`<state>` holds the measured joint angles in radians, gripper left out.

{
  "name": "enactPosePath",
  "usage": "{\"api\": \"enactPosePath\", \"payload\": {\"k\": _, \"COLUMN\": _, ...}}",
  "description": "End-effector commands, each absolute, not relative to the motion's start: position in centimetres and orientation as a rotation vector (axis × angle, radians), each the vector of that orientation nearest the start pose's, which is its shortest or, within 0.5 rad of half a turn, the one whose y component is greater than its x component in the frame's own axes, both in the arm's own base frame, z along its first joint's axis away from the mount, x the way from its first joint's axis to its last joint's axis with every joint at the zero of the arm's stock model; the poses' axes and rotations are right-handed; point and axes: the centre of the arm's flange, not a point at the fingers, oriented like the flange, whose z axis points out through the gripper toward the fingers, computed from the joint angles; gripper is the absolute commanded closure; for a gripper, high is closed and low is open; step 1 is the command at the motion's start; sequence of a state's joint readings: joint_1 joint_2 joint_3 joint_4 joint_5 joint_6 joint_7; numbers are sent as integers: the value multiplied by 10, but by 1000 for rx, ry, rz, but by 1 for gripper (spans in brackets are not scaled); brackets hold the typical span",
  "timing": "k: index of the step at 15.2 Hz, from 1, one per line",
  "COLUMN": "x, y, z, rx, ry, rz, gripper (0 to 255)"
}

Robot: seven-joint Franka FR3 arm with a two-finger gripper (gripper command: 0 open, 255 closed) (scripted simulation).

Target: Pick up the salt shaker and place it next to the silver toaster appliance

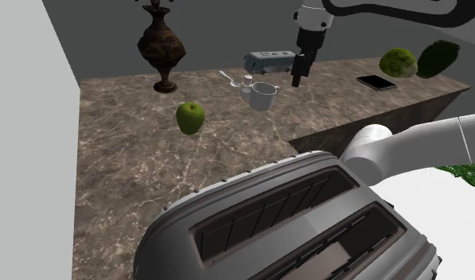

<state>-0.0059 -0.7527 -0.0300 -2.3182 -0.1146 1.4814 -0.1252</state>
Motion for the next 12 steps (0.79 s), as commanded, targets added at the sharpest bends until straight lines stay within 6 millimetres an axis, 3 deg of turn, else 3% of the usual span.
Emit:
{"api": "enactPosePath", "payload": {"k": 1, "x": 306, "y": -27, "z": 591, "rx": -3222, "ry": -150, "rz": 147, "gripper": 0}}
{"api": "enactPosePath", "payload": {"k": 12, "x": 428, "y": -38, "z": 556, "rx": -3227, "ry": -229, "rz": -36, "gripper": 0}}
